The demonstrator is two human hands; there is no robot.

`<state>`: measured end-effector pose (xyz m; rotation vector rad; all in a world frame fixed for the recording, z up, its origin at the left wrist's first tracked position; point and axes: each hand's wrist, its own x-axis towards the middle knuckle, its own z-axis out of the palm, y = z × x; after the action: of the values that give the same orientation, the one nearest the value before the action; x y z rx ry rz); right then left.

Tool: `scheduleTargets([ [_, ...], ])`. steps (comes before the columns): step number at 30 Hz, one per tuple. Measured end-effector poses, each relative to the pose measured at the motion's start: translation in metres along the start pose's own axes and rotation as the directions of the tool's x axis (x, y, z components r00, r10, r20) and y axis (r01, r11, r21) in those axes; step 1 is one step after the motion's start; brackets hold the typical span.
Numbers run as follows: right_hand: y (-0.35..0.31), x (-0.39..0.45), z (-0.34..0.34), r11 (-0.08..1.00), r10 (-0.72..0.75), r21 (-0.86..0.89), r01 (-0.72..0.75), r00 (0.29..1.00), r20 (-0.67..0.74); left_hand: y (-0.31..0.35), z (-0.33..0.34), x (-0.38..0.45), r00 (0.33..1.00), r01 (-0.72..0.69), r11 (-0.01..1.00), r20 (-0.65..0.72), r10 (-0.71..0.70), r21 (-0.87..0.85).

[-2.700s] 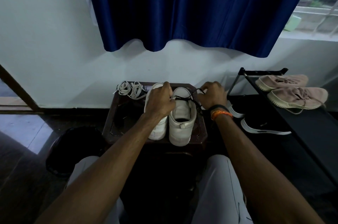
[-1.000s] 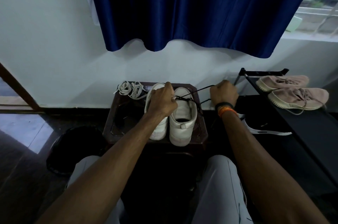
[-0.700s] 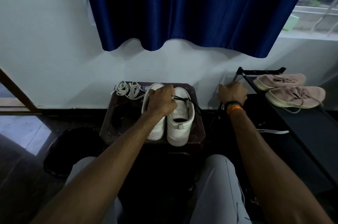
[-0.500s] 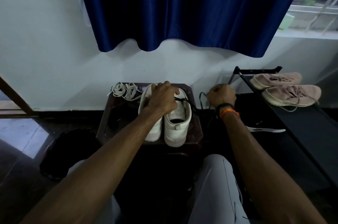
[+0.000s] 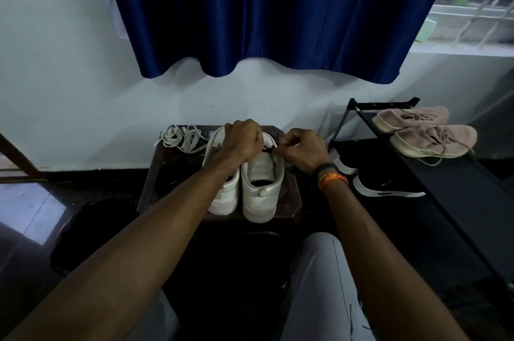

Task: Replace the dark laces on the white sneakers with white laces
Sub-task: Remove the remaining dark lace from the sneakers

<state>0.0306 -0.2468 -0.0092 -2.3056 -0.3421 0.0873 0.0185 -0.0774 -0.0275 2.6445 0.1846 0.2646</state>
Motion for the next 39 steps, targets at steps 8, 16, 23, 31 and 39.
scheduleTargets([
  [8, -0.001, 0.001, 0.001, 0.999, 0.011, -0.049, -0.012, 1.0, -0.029, -0.024, -0.023, 0.003, 0.952, 0.29, 0.882, 0.019, -0.305, -0.371],
  [16, -0.009, -0.001, 0.016, 0.986, -0.064, -0.152, 0.064, 0.998, 0.001, -0.002, -0.036, -0.002, 0.966, 0.144, 0.887, 0.259, -0.029, -0.439],
  [23, -0.007, -0.007, 0.031, 0.965, -0.033, -0.261, 0.003, 0.993, -0.113, -0.015, -0.046, 0.004, 0.976, 0.058, 0.991, 0.216, -0.03, -0.122],
  [31, -0.009, -0.015, 0.032, 0.98, 0.091, -0.159, -0.12, 0.98, -0.179, -0.052, -0.06, 0.005, 0.835, 0.531, 0.631, 0.225, -0.501, -0.565],
  [39, -0.011, -0.019, 0.032, 0.982, 0.125, -0.12, -0.148, 0.976, -0.178, -0.017, -0.032, 0.0, 0.976, -0.188, 0.982, 0.109, 0.187, -0.003],
])
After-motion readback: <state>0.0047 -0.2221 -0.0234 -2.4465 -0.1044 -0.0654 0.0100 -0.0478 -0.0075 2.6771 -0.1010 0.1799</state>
